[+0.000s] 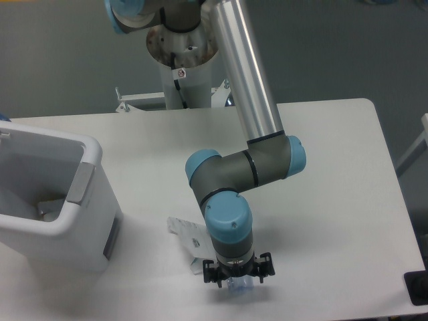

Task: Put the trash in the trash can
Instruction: 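Close the gripper around the bottle and lift it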

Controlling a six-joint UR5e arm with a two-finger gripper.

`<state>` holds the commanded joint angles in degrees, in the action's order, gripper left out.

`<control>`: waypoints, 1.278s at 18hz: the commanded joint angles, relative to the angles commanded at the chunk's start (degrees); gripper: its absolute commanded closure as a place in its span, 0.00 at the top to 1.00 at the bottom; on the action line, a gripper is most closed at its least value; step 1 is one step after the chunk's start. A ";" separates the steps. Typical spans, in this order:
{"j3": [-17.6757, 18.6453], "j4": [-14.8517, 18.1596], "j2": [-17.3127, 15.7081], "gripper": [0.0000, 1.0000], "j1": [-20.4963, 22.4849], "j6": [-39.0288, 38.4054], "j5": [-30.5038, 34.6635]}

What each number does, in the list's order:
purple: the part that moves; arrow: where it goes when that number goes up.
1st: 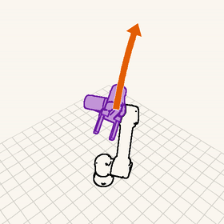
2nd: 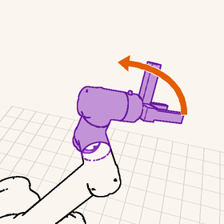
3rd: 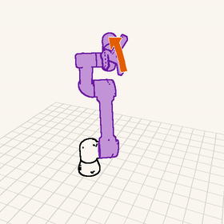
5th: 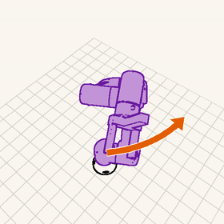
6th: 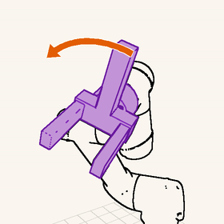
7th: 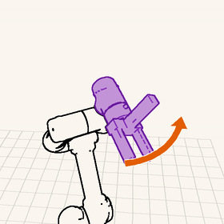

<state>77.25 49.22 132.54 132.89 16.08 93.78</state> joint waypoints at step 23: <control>0.18 0.00 -4.91 0.24 0.34 1.23 -1.83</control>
<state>77.43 49.22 127.63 133.23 17.31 91.95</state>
